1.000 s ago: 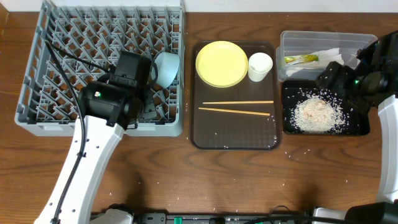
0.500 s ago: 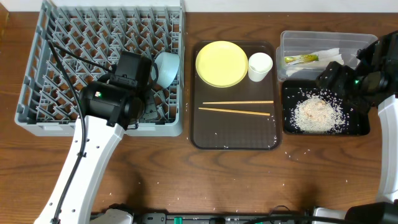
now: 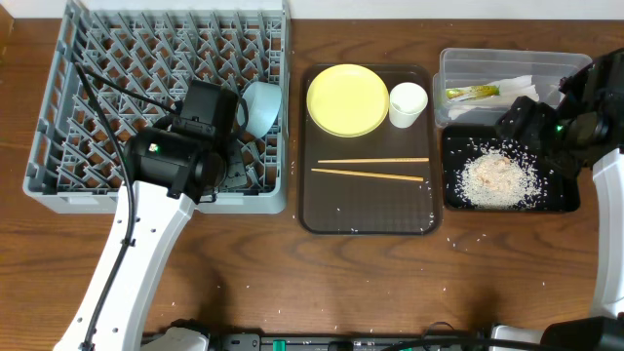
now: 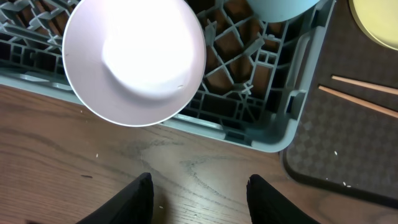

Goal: Sort waste into correct bins and load items into the dishwasher

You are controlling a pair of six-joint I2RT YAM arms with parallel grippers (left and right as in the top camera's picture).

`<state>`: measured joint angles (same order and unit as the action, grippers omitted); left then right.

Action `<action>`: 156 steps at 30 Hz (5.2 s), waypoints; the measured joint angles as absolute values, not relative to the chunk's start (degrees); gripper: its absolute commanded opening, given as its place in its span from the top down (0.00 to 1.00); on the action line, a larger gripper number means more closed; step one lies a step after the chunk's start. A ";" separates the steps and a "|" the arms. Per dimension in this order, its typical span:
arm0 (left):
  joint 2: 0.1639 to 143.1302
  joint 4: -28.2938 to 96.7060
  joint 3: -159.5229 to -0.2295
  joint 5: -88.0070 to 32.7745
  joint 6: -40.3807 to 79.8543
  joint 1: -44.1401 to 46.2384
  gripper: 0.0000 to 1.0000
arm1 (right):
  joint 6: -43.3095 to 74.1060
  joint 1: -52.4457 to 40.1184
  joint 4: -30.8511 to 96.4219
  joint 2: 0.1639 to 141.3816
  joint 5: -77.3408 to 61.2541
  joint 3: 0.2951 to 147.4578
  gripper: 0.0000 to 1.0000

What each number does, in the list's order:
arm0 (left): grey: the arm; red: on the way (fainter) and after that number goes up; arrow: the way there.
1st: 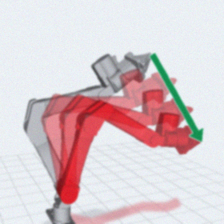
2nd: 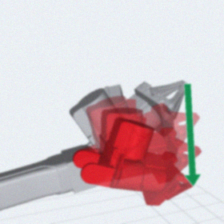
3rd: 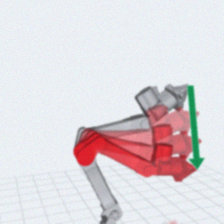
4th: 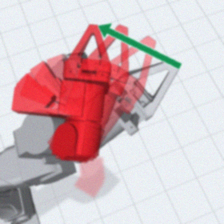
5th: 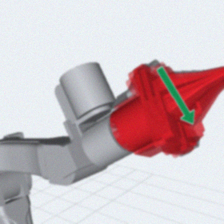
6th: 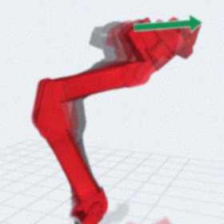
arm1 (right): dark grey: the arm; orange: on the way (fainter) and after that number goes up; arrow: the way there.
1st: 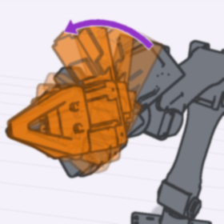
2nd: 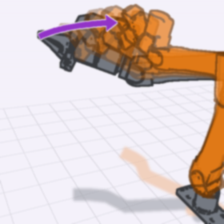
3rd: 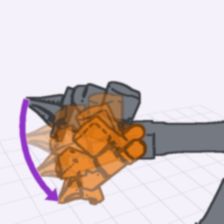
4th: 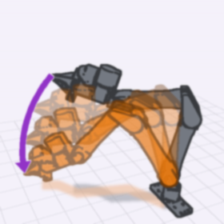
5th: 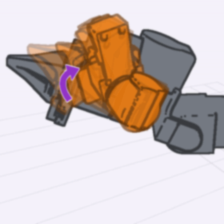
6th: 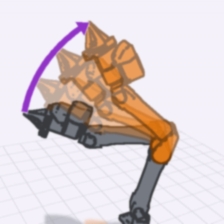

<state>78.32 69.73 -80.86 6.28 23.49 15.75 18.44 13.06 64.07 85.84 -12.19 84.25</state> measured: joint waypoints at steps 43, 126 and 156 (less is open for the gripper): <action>78.65 69.34 -80.86 4.40 22.63 15.75 0.50 | 18.44 13.06 64.07 85.84 -12.19 84.25 0.01; 104.27 60.16 -85.01 -14.59 -2.81 -15.99 0.92 | 18.41 13.06 64.07 85.84 -12.19 84.25 0.01; 81.41 63.68 -84.73 16.40 13.89 8.75 0.93 | 18.41 13.06 64.07 85.84 -12.19 84.25 0.01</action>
<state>81.41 63.68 -84.73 16.40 13.89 8.75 18.41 13.06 64.07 85.84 -12.19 84.25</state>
